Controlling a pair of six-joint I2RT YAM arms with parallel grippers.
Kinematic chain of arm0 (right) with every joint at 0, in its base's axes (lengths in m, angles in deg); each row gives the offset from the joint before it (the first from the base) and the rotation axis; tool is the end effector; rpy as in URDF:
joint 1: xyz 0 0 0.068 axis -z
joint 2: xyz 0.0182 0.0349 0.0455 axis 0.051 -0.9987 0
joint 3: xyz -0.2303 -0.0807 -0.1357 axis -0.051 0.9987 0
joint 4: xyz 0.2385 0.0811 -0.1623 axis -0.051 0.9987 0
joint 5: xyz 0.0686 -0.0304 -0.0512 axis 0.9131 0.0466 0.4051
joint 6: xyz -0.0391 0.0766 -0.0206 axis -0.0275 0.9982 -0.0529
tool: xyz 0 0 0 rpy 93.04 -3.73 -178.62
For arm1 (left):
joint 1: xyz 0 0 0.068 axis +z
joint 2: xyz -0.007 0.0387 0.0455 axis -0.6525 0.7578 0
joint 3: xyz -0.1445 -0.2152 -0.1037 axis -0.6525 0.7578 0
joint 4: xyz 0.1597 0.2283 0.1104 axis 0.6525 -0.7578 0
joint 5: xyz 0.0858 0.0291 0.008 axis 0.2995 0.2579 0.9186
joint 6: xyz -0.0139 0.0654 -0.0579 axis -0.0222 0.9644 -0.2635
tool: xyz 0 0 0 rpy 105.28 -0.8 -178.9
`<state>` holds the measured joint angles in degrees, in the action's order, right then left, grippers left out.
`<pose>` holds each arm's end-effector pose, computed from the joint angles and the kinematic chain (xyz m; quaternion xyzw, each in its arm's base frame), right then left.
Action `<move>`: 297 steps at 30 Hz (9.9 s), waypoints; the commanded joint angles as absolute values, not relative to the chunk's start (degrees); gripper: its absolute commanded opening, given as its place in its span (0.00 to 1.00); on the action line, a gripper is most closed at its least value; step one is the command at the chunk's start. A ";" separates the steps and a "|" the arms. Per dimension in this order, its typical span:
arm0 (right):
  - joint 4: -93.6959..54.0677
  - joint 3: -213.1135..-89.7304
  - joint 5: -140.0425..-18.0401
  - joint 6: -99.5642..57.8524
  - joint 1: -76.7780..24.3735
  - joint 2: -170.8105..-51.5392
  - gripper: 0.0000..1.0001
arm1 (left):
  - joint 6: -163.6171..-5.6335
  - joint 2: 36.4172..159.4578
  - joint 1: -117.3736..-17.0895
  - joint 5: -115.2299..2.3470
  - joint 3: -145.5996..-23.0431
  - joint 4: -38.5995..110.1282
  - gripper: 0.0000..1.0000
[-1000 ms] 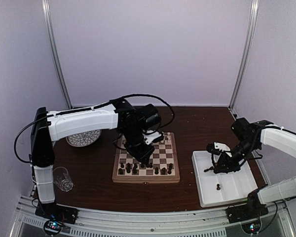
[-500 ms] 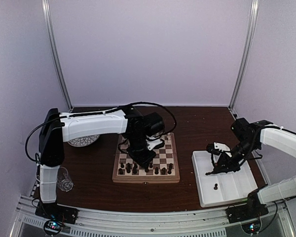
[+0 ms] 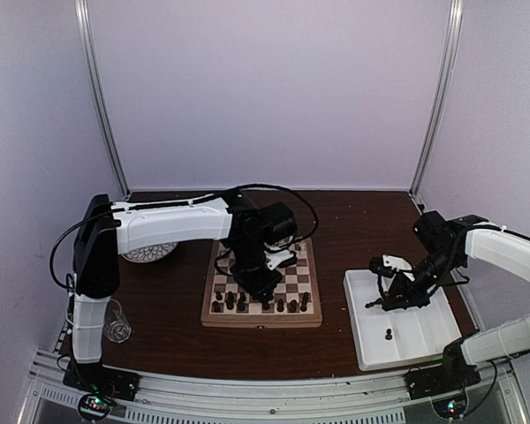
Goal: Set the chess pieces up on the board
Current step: Place the queen at d8, then pick up the queen from d8, then place the queen at e8, then pick up the king from the storage box, then pass from the right arm to the left
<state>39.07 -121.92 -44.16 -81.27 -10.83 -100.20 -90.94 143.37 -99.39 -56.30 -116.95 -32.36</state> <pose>0.2089 0.1059 0.1758 -0.5332 0.7628 0.3222 0.1734 0.2353 -0.4077 0.1742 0.3512 0.9311 -0.0982 0.0105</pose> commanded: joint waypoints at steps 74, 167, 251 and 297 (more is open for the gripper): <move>38.75 -122.10 -45.54 -80.72 -10.61 -100.89 0.04 | -89.53 143.04 -99.22 -61.04 -115.52 -26.43 0.39; 28.13 -114.66 -62.60 -82.10 -20.36 -109.99 0.05 | -88.29 141.37 -98.64 -52.02 -115.55 -33.32 0.14; 29.79 -126.00 -67.57 -87.87 -17.16 -114.64 0.39 | -91.15 133.08 -98.46 -52.83 -117.41 -32.90 0.43; 39.94 -135.18 -47.66 -73.92 -19.44 -101.97 0.09 | -110.52 132.77 -100.41 -72.97 -107.00 14.55 0.45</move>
<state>37.00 -133.33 -52.60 -77.17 -17.89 -103.26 -107.57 131.61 -99.28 -68.85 -106.02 7.18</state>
